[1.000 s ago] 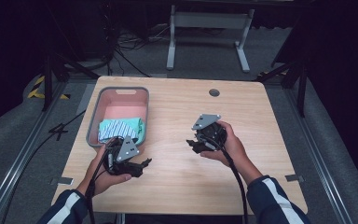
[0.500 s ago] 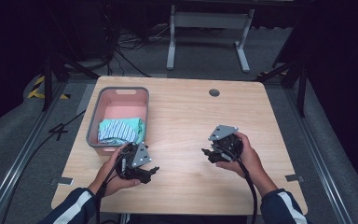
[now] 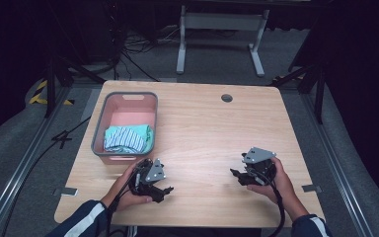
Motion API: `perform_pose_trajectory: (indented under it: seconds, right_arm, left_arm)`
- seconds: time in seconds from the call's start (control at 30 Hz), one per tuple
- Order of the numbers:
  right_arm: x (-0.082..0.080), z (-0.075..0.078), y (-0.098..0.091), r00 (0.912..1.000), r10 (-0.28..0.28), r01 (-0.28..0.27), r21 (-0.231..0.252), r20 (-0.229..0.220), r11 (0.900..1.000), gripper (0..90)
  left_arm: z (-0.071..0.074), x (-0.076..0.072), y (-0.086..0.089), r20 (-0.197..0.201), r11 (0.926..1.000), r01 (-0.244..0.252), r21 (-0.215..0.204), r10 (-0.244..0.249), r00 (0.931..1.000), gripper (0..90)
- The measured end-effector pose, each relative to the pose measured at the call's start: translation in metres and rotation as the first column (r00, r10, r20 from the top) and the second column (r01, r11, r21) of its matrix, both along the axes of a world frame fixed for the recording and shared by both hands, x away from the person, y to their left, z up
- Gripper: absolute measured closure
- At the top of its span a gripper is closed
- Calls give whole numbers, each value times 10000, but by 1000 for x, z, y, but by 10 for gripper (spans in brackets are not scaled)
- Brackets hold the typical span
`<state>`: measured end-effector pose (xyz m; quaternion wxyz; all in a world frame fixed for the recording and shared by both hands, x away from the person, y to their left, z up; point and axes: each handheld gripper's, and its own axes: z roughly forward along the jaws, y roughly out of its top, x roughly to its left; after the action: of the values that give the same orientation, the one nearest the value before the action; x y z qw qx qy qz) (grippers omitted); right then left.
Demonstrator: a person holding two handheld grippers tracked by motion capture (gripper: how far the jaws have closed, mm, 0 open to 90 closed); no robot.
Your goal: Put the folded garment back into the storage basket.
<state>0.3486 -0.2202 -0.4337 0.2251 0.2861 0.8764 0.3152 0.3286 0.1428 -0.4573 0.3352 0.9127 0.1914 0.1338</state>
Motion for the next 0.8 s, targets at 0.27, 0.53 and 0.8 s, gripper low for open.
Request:
perform_pose_trajectory:
  seconds: [0.27, 0.53, 0.8]
  right_arm:
    - [-10, -23, -30, 9982, -512, 519, 251, -304, 9983, 308]
    - [-19, -37, -58, 9916, -1049, 1097, 634, -751, 9919, 287]
    - [-29, -47, -78, 9844, -1473, 1594, 1322, -967, 9783, 242]
  left_arm:
    - [-9, 1, 8, -256, 9995, -291, -151, 287, 9993, 179]
    - [-17, 1, 6, -309, 9991, -409, 119, 412, 9987, 163]
    - [-25, 7, 11, -1026, 9958, -442, -805, 358, 9941, 151]
